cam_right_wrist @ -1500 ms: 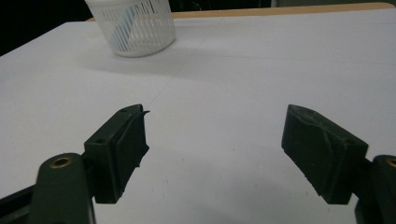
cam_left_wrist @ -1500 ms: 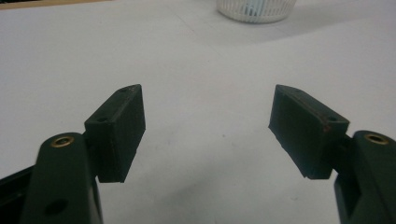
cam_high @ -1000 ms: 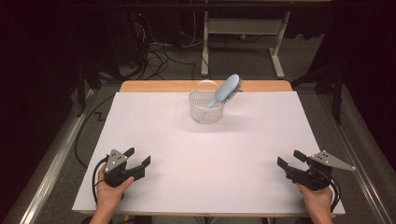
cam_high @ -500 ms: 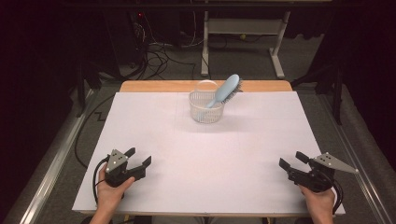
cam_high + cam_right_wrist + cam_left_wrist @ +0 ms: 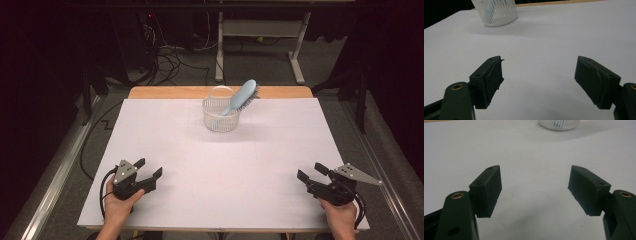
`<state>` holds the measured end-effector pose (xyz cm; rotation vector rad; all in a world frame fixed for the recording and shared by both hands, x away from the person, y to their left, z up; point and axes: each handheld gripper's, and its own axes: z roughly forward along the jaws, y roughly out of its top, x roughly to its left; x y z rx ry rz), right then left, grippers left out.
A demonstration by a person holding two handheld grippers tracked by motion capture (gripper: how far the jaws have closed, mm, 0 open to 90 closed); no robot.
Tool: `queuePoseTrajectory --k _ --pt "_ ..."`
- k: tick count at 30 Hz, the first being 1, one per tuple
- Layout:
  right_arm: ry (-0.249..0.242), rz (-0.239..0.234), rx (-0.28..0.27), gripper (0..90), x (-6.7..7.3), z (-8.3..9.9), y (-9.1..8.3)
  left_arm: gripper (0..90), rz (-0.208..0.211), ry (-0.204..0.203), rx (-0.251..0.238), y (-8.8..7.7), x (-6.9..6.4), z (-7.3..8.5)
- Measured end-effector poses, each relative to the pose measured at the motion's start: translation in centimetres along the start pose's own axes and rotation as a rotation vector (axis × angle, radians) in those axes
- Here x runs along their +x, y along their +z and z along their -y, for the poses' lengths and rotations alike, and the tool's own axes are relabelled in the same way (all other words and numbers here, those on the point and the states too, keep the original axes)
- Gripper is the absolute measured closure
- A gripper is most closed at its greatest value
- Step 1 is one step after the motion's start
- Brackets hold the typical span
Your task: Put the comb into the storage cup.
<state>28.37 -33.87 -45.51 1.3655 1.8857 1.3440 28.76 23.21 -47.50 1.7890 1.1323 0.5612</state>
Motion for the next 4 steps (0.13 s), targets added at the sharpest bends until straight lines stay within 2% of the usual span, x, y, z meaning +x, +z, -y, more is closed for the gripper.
queuePoseTrajectory --k 4 --pt "-0.007 -0.007 0.009 22.8 0.03 0.00 0.18 27.8 -0.008 0.003 0.005 0.07 -0.04 0.00"
